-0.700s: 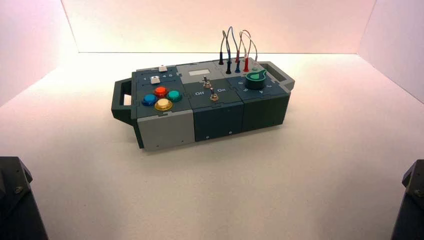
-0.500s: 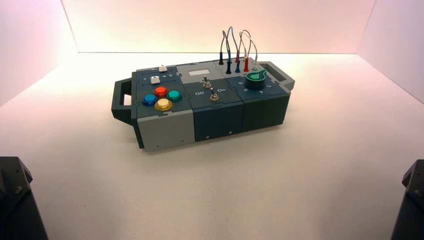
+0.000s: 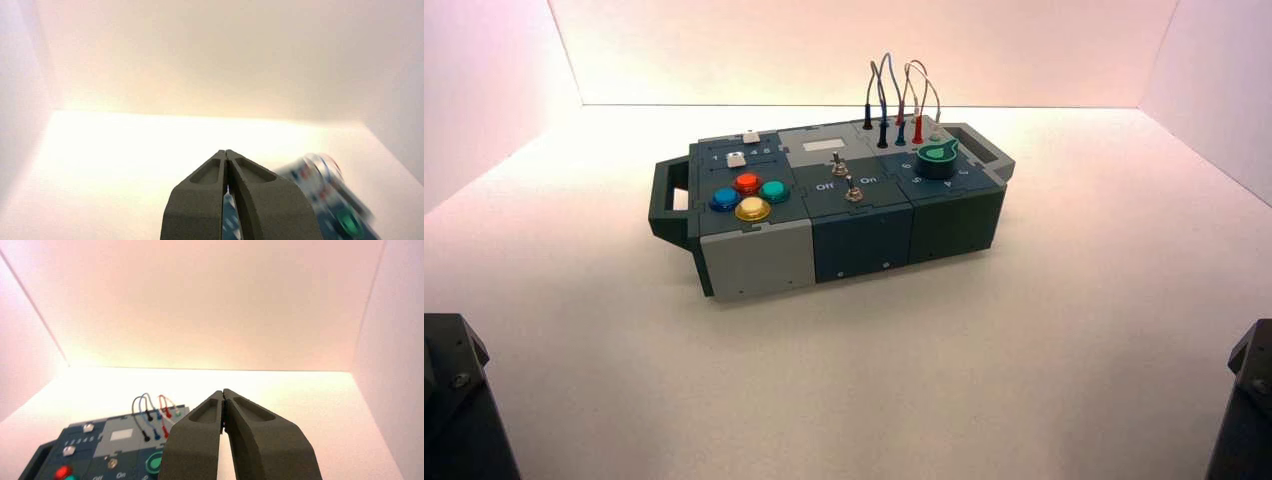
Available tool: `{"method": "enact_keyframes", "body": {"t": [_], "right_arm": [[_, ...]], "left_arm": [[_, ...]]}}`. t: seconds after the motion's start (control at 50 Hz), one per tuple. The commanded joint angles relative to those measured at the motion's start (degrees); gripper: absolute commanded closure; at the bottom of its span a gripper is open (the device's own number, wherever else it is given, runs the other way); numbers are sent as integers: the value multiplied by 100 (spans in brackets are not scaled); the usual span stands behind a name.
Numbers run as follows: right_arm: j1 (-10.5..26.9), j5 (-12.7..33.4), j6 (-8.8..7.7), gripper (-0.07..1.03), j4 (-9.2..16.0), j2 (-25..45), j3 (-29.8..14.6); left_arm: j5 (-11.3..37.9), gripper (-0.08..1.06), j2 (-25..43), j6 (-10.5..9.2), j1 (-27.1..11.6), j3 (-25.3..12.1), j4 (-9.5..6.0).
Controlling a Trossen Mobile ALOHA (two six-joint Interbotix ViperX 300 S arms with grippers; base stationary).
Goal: Move the bottom slider to position 1.
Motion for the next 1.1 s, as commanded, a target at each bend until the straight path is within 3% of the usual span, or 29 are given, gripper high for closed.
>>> {"method": "enact_keyframes", "body": {"t": [0.02,0.14,0.2,0.28,0.38,0.66,0.68,0.8,0.92,1.1], "right_arm": [[158,-26,18,99,18,246,-114],[158,105,79,99,44,466,-123],[158,211,79,99,44,580,-176],[158,325,79,98,44,729,-220],[158,536,79,99,53,940,-308],[158,976,62,99,18,1257,-519],[158,1195,62,99,26,1397,-642],[158,1547,62,98,26,1635,-844],[158,1907,62,99,26,1978,-1063],[158,2048,18,99,26,2347,-1222]], "left_arm": [[44,101,905,-9,-571,-633,-9],[686,101,1679,-26,-958,-1160,-9],[1345,101,2039,-18,-1063,-1468,-9],[2004,101,2391,9,-1151,-1696,0],[2426,101,2558,18,-1239,-1811,9],[2953,101,2435,-70,-1354,-1793,-18],[3155,101,2408,-62,-1354,-1793,-9],[3331,101,2461,-44,-1380,-1784,-9],[3366,101,2654,-9,-1424,-1802,9],[3357,101,3199,114,-1556,-1907,79]]}}
